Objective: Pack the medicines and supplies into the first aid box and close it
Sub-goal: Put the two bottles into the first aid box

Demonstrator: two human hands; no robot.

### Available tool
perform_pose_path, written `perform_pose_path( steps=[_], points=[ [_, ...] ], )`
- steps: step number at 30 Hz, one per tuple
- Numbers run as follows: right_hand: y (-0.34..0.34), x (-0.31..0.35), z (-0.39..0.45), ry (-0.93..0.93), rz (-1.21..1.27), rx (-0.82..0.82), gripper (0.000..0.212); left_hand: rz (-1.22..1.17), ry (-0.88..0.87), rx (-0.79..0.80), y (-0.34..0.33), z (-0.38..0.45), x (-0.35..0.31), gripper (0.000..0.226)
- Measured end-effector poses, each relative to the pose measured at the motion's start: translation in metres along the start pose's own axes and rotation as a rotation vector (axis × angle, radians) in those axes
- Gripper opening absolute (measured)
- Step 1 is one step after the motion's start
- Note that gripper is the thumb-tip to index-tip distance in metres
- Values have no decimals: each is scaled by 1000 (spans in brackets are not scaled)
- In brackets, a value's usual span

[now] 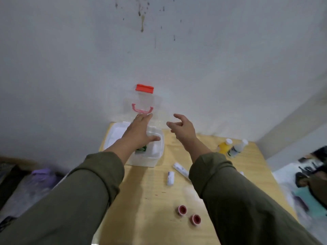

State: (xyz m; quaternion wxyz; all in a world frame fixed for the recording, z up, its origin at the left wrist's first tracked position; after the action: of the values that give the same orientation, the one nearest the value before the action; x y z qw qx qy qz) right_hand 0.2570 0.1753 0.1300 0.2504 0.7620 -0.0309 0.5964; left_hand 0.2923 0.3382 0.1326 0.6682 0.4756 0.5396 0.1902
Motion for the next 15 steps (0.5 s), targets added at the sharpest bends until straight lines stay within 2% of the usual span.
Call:
perform_pose_path(
  steps=[5, 9, 12, 15],
  points=[
    [102, 1, -19, 161, -178, -253, 48, -24, -188, -41, -25, 14, -82, 81],
    [177, -21, -34, 220, -335, -446, 48, -42, -335, -90, -63, 18, -143, 66],
    [217, -45, -40, 247, -403, -527, 48, -57, -386, -113, -98, 21, -176, 61],
    [247, -74, -34, 265, -427, -539, 47, -109, -368, -125, -133, 28, -197, 60]
  ],
)
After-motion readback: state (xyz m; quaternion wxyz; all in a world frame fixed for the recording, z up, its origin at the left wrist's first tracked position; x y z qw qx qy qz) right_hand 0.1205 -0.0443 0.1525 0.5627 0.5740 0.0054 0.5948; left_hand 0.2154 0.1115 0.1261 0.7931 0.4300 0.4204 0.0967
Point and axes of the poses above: each hand's wrist, its own z-axis towards the middle knuckle, its own y-axis out of the back of the hand, x = y × z, the point moved 9 cm from there along z, towards the middle knuckle, and after that the axes turned 6 degrees about z, right-handed, at the moved point
